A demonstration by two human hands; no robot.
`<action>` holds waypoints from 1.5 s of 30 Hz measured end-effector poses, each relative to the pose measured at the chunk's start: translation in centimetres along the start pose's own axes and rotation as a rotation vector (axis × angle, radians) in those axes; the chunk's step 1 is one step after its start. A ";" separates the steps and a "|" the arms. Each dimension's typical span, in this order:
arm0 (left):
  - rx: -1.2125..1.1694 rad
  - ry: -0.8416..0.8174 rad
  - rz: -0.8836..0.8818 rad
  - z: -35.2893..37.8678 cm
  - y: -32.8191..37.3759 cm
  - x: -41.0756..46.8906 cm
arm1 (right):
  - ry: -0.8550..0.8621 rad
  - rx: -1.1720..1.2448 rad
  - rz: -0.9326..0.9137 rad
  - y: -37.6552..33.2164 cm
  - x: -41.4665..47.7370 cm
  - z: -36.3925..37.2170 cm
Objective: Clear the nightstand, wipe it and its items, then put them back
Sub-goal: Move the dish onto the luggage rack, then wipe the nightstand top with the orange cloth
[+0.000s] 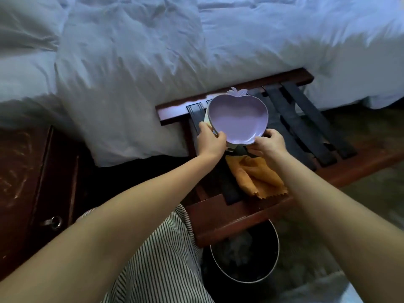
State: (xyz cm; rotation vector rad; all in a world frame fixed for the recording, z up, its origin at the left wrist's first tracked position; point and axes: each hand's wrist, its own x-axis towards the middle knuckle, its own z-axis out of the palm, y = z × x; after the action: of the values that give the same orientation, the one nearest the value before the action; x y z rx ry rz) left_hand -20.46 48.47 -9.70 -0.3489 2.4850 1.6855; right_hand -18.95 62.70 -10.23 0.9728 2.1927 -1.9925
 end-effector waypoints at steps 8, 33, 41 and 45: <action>0.046 -0.158 -0.041 5.3 1.5 0.9 | 0.090 0.013 0.028 1.4 3.2 -4.2; 0.700 -0.634 0.290 4.0 -1.0 -5.4 | 0.137 -0.432 -0.006 5.3 -3.3 -3.8; 0.289 -0.491 0.270 -2.5 0.0 -6.7 | -0.150 -0.219 -0.237 2.3 -9.1 -2.2; 0.032 -0.378 0.188 -6.7 0.7 -7.5 | -0.295 -0.106 -0.322 1.4 -11.6 -0.5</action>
State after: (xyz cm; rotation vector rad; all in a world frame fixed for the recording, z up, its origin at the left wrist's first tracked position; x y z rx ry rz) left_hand -13.22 43.45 -4.92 0.1980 2.3139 1.5935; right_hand -8.75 58.17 -6.58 0.3012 2.3667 -1.9551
